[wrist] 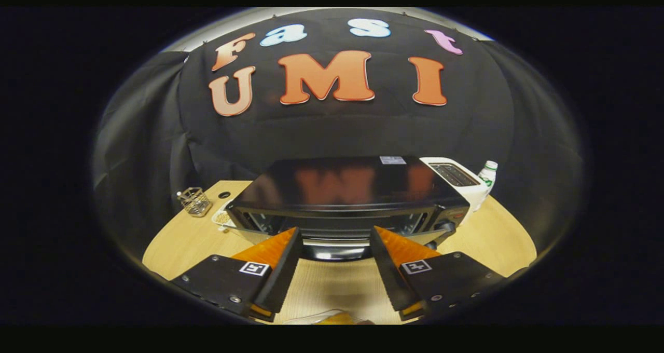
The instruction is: Open the toaster oven, put the food inside, and close the toaster oven door.
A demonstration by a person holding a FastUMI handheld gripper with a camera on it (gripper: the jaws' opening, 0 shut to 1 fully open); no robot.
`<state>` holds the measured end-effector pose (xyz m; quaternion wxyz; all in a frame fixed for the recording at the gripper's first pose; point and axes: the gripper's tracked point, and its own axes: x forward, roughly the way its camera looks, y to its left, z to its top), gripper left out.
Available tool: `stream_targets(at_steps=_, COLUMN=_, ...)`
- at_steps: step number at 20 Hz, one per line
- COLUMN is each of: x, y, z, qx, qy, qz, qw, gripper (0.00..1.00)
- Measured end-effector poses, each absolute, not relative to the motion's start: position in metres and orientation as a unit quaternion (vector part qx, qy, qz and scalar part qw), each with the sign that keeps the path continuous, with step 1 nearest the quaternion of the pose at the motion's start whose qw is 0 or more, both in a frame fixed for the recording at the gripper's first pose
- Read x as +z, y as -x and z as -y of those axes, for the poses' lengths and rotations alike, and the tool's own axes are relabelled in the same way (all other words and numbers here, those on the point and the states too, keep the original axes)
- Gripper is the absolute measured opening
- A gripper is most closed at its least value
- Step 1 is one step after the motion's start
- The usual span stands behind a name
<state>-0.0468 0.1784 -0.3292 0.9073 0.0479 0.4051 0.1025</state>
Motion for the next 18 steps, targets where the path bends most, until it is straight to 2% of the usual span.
stream_targets(at_steps=6, x=-0.342, y=0.11, z=-0.171, qx=0.131, qy=-0.048, qz=-0.47, qw=0.871, gripper=0.77)
stream_targets(at_steps=11, x=-0.373, y=0.164, z=-0.169, qx=0.133, qy=-0.061, qz=-0.559, qw=0.816, gripper=0.76)
stream_targets(at_steps=14, x=-0.403, y=0.192, z=-0.167, qx=0.119, qy=-0.082, qz=-0.621, qw=0.77, gripper=0.71)
stream_targets(at_steps=18, x=-0.42, y=0.199, z=-0.163, qx=0.098, qy=-0.096, qz=-0.654, qw=0.744, gripper=0.69)
